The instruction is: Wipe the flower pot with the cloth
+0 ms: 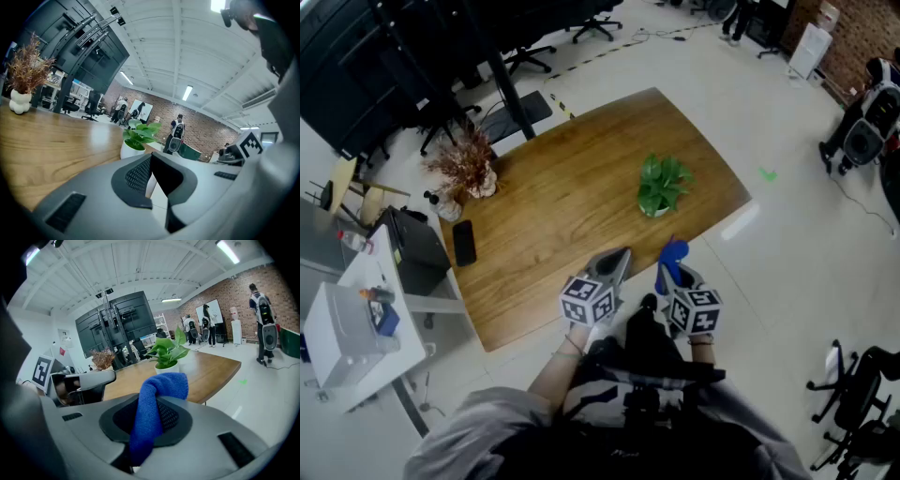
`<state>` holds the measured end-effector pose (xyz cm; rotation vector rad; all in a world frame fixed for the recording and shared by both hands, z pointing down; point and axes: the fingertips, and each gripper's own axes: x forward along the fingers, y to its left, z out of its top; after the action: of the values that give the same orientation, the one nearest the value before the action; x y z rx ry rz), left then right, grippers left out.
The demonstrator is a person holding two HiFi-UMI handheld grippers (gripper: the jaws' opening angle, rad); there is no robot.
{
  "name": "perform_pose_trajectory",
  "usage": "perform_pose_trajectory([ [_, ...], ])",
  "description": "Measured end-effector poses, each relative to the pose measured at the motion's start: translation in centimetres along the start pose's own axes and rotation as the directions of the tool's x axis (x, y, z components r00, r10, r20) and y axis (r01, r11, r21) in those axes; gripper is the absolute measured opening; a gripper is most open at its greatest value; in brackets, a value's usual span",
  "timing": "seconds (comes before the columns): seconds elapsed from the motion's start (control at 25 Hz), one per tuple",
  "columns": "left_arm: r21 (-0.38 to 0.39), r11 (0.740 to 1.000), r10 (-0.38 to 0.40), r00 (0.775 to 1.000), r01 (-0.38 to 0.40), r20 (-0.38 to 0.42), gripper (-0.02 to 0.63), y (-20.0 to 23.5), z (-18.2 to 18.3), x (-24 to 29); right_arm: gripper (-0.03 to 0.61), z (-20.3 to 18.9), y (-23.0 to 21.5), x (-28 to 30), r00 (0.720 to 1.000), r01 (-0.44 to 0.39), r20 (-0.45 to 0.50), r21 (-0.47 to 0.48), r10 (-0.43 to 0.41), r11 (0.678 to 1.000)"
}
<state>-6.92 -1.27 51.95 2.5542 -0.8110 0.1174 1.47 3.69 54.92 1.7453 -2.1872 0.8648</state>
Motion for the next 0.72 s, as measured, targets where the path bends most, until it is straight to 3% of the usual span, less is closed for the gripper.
perform_pose_trajectory([
  [0.4,-0.031,0.998,0.055,0.996,-0.058,-0.073,0.005,1.8,-0.7,6.5,0.057,4.6,-8.5,3.6,0.999,0.027,-0.041,-0.098,-0.031,0.995],
  [0.72,-0.041,0.991,0.119,0.988,-0.124,-0.102,0.005,3.1,-1.0,8.6,0.057,6.9,-10.6,7.5,0.996,-0.064,-0.066,-0.130,0.056,0.989],
])
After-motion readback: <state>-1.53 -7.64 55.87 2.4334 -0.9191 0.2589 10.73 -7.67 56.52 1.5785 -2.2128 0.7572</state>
